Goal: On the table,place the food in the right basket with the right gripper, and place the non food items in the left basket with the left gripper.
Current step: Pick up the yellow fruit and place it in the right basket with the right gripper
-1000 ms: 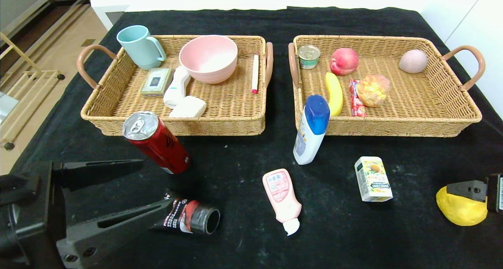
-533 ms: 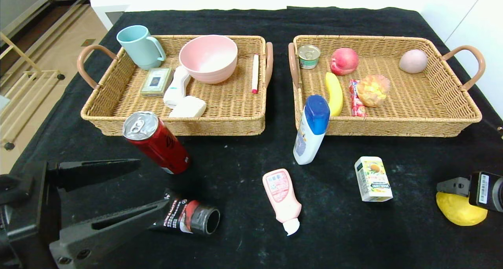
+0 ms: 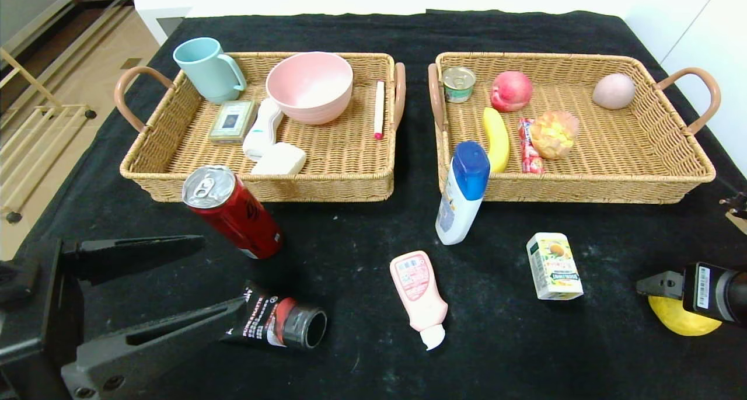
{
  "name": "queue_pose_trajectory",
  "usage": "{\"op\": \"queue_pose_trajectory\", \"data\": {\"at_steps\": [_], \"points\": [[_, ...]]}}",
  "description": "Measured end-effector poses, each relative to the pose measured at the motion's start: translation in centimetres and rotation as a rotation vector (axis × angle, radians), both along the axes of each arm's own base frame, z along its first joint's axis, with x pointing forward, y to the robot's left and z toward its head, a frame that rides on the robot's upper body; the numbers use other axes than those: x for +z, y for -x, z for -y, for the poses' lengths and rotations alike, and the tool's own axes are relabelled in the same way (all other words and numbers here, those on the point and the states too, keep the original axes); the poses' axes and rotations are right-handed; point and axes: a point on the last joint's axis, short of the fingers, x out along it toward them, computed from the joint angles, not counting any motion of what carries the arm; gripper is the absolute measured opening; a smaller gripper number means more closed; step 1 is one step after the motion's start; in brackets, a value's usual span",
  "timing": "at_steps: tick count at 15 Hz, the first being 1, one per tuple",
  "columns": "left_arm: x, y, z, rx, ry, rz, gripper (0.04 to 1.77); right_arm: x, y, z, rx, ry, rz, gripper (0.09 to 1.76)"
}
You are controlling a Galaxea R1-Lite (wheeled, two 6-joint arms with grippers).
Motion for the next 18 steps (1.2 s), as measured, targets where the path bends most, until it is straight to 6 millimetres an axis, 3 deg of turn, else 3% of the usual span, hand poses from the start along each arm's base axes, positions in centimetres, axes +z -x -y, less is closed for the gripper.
{"op": "queue_pose_trajectory", "data": {"at_steps": [3,4,6,7,18], "points": [[0.0,0.1,-0.1,-0.001,-0.001,0.006,1.72,-0.2,-0.2,0.0,-0.01,-0.011,-0.008,1.71],[0.1,0.2,-0.1,-0.001,-0.001,0.008,1.72,-0.2,-0.2,0.0,-0.011,-0.011,-0.009,1.63],[0.1,0.2,-0.1,-0.001,0.0,0.009,1.72,-0.3,-0.3,0.0,-0.011,-0.011,-0.014,1.3],[0.1,0.2,-0.1,-0.001,0.0,0.009,1.72,-0.4,-0.3,0.0,-0.012,-0.009,-0.016,1.24],[0.3,0.5,-0.2,-0.003,0.004,0.025,1.72,-1.1,-0.6,0.1,-0.018,-0.008,-0.023,1.19]]}}
